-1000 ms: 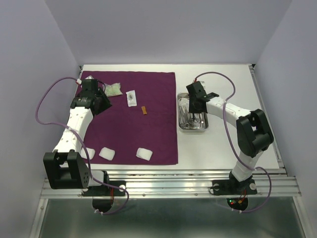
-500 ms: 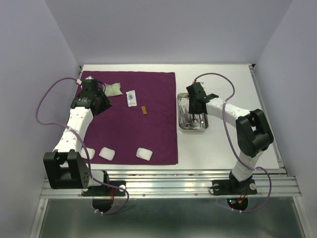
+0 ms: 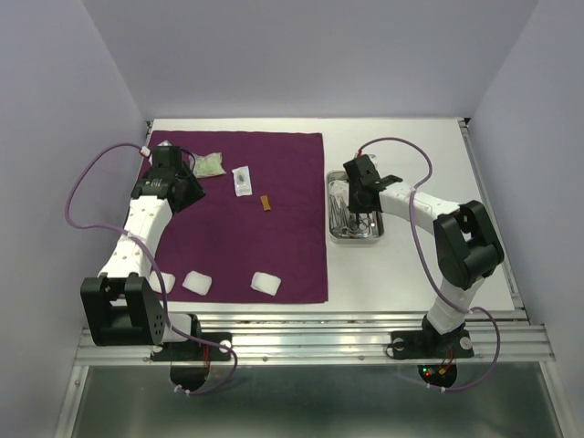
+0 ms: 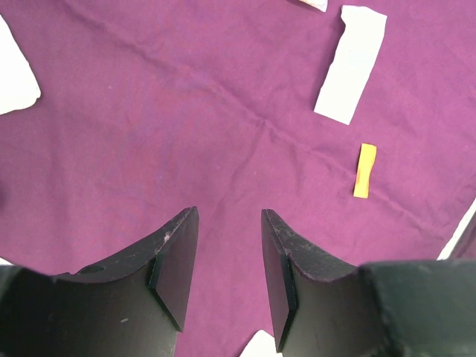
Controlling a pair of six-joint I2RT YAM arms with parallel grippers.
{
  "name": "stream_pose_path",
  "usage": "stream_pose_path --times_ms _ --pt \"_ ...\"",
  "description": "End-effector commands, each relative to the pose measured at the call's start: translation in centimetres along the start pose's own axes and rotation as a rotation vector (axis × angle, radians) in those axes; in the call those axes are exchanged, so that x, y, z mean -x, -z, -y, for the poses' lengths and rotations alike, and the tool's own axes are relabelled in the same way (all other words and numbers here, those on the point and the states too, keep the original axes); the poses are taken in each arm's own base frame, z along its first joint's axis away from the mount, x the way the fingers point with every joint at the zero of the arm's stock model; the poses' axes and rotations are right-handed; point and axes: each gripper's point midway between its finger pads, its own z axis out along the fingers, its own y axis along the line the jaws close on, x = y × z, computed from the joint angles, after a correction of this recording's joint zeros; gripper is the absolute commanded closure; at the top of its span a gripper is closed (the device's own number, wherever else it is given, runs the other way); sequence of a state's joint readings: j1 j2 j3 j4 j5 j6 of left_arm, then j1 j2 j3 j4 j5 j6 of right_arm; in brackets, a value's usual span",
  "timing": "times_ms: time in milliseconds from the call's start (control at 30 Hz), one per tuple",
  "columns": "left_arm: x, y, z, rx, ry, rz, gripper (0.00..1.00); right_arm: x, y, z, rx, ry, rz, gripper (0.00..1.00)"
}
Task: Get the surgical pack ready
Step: Place the medical item in the container, then pick up the medical item from the surgical kit.
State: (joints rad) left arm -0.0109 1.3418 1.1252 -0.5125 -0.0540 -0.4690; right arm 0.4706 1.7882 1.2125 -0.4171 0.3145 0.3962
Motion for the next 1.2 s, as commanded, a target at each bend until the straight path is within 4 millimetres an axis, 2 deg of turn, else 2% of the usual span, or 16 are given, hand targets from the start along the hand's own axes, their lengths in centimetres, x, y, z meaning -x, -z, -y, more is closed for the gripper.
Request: stream_pose_path --times_ms 0,100,167,433,500,567,700,833,1000,1167 --pt "0.5 0.1 -0.1 0.006 0.005 0.025 0.49 0.9 -0.2 0.0 0.001 -0.009 0.033 0.8" --pt "0.7 0.1 -0.1 0.006 0.004 0.027 0.49 1.1 -0.2 -0.1 0.002 -0.008 0.035 0.68" --pt "0.6 0.0 -0.1 0.01 0.003 0.026 0.49 1.4 -0.1 -0.2 0.006 -0.008 0.041 0.64" --pt "0.5 -0.2 -0.4 0.023 -0.001 0.023 0.49 2.4 1.0 -0.4 0.022 -0.018 0.061 0.61" --pt "0.6 -0.2 -0.5 0.03 0.0 0.027 0.49 3.1 1.7 -0.5 0.034 -0.028 0.079 0.61" --pt "0.7 -0.3 -0.3 0.033 -0.005 0.029 0.48 3.7 2.3 -0.6 0.041 -0.033 0.092 0.56" --pt "0.4 -0.6 0.8 0.039 -0.035 0.025 0.46 5.0 3.9 -0.9 0.077 -0.05 0.131 0.53" --pt "-0.3 -1.4 2.7 0.04 -0.083 0.015 0.46 5.7 4.9 -1.2 0.099 -0.065 0.149 0.52" --pt "-2.7 -3.0 7.4 0.026 -0.176 -0.04 0.46 5.9 5.6 -0.8 0.092 -0.075 0.166 0.5" --pt "-4.0 -4.9 11.1 -0.006 -0.188 -0.075 0.48 6.0 6.5 0.0 0.076 -0.085 0.188 0.49"
